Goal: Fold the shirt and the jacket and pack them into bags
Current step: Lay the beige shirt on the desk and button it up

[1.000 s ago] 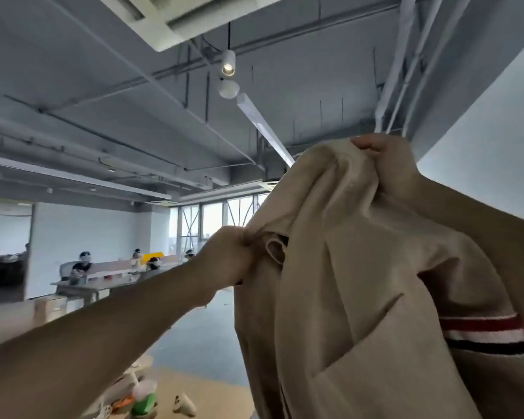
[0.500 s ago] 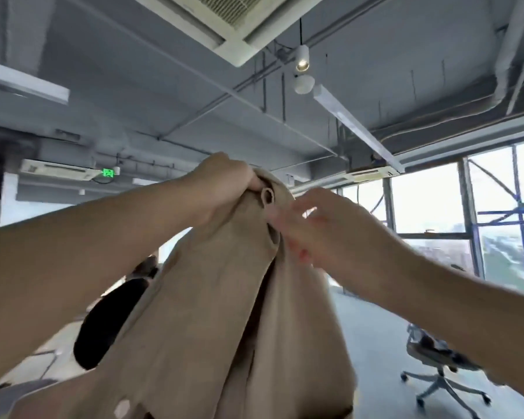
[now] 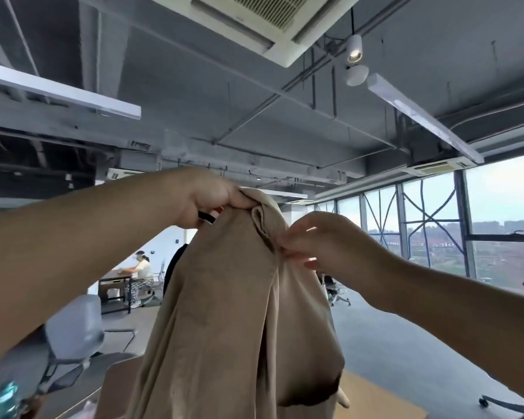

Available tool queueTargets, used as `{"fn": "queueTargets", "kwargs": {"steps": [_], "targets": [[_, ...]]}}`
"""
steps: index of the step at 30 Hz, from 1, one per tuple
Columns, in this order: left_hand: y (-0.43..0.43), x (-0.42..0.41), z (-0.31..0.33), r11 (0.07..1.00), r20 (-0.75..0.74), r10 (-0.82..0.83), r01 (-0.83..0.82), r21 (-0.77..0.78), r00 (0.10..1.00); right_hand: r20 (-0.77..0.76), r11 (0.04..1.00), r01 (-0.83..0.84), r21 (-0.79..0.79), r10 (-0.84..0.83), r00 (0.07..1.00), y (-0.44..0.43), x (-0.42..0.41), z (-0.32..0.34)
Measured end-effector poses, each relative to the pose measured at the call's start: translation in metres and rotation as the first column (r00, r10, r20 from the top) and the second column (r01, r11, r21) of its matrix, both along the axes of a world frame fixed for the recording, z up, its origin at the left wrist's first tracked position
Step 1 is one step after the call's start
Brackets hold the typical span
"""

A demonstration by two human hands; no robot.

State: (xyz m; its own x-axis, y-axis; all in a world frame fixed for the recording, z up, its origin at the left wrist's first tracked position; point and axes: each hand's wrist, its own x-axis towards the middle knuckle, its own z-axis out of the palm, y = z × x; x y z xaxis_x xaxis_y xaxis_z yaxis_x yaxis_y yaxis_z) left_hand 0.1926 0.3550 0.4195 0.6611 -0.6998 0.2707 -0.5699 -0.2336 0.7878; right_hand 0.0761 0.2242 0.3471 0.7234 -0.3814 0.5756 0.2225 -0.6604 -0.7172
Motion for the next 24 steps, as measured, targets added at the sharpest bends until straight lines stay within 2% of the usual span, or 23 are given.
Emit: {"fn": "queueTargets", "kwargs": {"steps": [3, 6, 9, 12, 14, 18, 21, 23, 24], "targets": [[0.001, 0.001, -0.008, 1.0, 0.027, -0.003, 0.004, -0.015, 1.0, -0.09, 0.988, 0.085, -0.131, -0.097, 0.991, 0.01, 0.008, -0.006], [0.004, -0.001, -0.013, 0.999, 0.025, -0.054, 0.053, 0.011, 0.998, -0.036, 0.972, 0.185, -0.145, -0.192, 0.981, 0.015, 0.017, -0.016], [0.005, -0.003, -0.012, 0.993, -0.054, -0.11, 0.112, 0.035, 0.993, 0.073, 0.985, 0.165, -0.051, -0.161, 0.984, 0.014, 0.019, -0.02], [0.005, -0.009, -0.013, 0.98, -0.13, -0.191, 0.196, 0.031, 0.973, 0.17, 0.952, 0.255, -0.167, -0.227, 0.959, 0.013, 0.012, -0.015], [0.003, -0.013, -0.017, 0.979, -0.152, -0.186, 0.196, 0.052, 0.971, 0.16, 0.947, 0.258, -0.194, -0.229, 0.96, 0.011, 0.005, -0.009], [0.002, -0.01, -0.03, 0.988, -0.103, -0.021, 0.036, 0.15, 0.994, -0.017, 0.996, 0.057, -0.071, -0.058, 0.998, 0.002, -0.006, 0.005], [-0.003, -0.008, -0.042, 0.987, -0.081, -0.105, 0.114, 0.116, 0.991, -0.132, 0.999, 0.032, -0.003, -0.032, 0.991, -0.002, -0.012, -0.001], [-0.011, -0.012, -0.04, 0.992, -0.163, -0.105, 0.115, 0.055, 0.981, -0.127, 0.986, -0.02, 0.165, 0.042, 0.991, -0.004, -0.014, -0.001], [-0.013, -0.013, -0.04, 0.992, -0.225, -0.116, 0.124, 0.02, 0.967, -0.106, 0.969, -0.104, 0.225, 0.13, 0.986, -0.007, -0.016, -0.001]]}}
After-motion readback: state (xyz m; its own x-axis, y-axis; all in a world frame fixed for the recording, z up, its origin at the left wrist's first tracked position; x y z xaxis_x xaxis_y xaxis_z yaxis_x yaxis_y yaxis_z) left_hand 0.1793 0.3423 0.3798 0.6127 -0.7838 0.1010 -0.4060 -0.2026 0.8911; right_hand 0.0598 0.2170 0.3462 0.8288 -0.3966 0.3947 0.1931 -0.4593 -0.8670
